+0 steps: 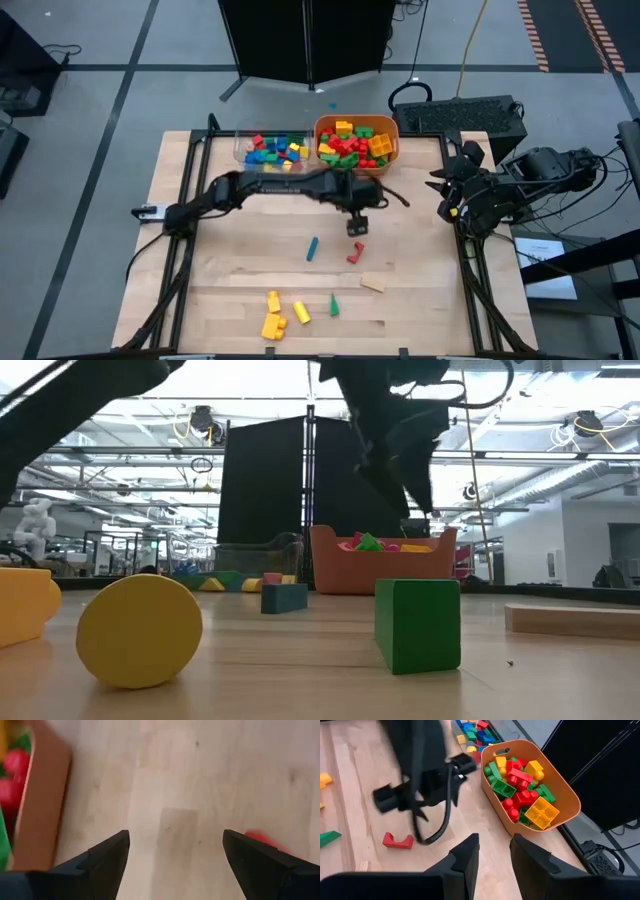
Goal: Sort blocks by size
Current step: Put the big red block into the orange bin
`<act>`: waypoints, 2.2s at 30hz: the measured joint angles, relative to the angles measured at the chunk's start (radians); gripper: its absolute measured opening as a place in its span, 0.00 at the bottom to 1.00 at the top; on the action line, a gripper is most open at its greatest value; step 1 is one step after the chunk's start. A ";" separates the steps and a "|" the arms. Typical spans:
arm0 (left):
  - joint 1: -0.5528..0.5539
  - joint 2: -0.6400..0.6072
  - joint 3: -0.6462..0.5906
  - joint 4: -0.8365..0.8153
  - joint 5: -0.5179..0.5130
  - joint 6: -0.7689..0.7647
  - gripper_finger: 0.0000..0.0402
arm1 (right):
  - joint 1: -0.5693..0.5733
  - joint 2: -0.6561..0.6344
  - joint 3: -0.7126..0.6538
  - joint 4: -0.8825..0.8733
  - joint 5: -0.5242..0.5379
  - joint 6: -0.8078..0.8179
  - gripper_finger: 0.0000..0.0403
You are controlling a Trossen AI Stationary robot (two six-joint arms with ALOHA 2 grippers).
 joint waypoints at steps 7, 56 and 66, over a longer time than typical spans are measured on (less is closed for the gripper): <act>-0.107 0.000 0.000 0.049 -0.095 -0.456 0.81 | 0.000 0.000 0.000 0.000 -0.004 -0.032 0.26; -0.256 -0.091 -0.573 0.635 -0.228 -0.787 0.28 | 0.000 0.002 0.000 0.130 -0.002 -0.022 0.26; -0.032 -0.339 -0.569 0.638 -0.344 -0.486 0.28 | 0.000 0.002 0.000 0.130 0.001 -0.052 0.26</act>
